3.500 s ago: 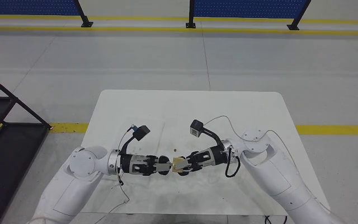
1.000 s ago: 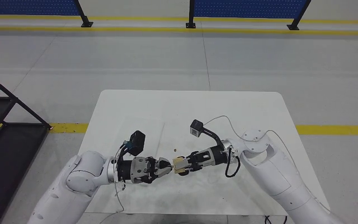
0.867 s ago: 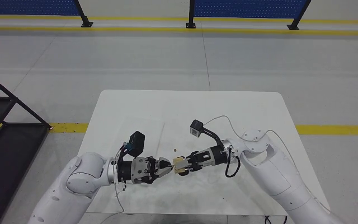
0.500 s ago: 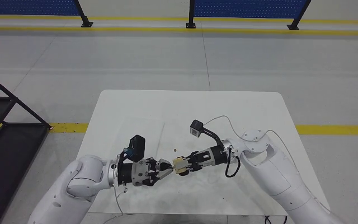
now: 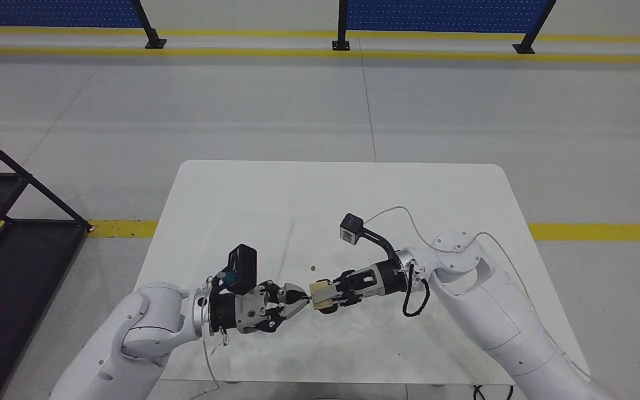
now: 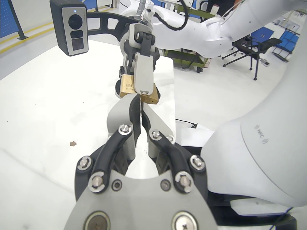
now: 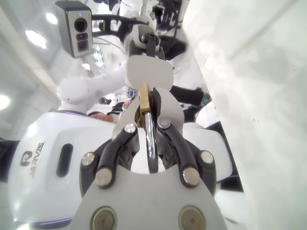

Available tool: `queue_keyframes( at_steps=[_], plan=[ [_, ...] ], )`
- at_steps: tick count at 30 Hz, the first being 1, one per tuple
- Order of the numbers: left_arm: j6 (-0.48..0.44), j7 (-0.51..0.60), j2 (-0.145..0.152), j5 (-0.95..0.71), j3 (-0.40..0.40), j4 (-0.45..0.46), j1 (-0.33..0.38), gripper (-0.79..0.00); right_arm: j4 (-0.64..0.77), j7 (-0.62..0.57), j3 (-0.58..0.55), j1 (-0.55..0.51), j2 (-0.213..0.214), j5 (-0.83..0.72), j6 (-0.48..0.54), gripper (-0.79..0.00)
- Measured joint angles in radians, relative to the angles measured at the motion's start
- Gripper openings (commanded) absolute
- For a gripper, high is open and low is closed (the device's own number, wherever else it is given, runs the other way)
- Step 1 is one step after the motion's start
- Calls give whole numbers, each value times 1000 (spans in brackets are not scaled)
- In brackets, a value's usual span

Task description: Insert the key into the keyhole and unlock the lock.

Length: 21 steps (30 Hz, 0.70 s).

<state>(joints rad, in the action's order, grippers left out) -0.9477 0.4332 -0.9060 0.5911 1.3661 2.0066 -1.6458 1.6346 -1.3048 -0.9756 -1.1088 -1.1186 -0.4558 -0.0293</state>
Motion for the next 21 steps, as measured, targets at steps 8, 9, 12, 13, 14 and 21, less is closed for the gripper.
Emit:
queue_keyframes(
  at_steps=[8,9,12,13,14,21],
  plan=[
    [11,-77,-4,108,7,19,-21,-785,0,0,0,0,0,0,0,-785],
    [12,-85,-4,119,7,21,-23,-785,0,0,0,0,0,0,0,-785],
    [15,-112,-5,161,9,28,-31,-785,0,0,0,0,0,0,0,-785],
    [15,-123,-6,177,9,31,-34,-785,0,0,0,0,0,0,0,-785],
    [15,-131,-6,189,10,33,-36,-785,0,0,0,0,0,0,0,-785],
    [20,-197,-9,278,11,41,-48,-785,0,0,0,0,0,0,0,-785]
  ],
)
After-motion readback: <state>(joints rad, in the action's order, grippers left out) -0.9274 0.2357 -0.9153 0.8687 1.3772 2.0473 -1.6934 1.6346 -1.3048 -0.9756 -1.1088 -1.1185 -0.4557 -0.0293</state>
